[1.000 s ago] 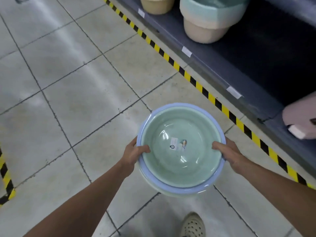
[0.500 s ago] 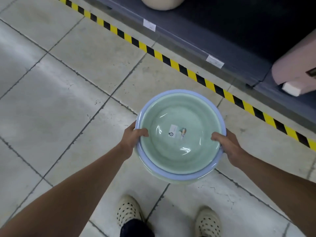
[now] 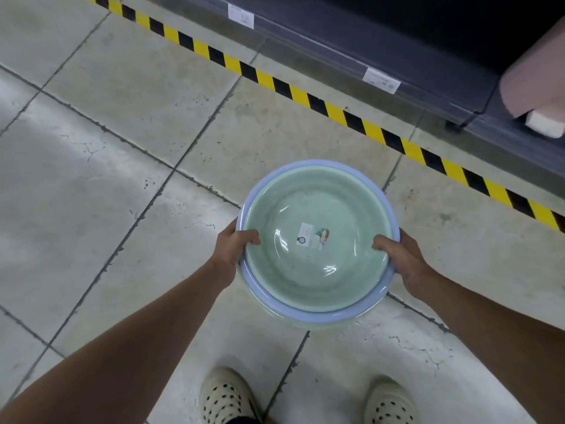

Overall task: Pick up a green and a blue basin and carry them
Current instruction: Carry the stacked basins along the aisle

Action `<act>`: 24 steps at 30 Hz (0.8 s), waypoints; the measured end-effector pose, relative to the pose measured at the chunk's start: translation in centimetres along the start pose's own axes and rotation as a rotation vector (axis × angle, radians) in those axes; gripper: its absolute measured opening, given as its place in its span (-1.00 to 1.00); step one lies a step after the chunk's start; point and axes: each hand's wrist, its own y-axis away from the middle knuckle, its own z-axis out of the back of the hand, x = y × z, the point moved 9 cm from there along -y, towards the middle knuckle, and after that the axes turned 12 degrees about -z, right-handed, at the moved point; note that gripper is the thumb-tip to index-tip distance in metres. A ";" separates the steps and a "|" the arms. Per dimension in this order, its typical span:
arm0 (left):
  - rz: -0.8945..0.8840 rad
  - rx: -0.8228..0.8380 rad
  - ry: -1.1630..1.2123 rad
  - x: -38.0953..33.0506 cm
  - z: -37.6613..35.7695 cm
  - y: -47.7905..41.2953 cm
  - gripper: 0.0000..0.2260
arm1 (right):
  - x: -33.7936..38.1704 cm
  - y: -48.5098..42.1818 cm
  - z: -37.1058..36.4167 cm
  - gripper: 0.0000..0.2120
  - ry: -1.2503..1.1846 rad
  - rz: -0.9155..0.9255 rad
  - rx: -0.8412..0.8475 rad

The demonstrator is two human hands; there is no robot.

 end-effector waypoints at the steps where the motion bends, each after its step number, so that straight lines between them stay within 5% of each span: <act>1: 0.003 -0.011 0.003 0.3 0.0 -0.2 -0.51 | -0.3 -0.3 -0.1 -0.67 0.001 -0.004 0.000; 24: -0.137 0.131 -0.100 1.8 -0.5 -1.7 -0.60 | -2.3 -2.7 -0.8 -0.60 -0.089 0.095 0.085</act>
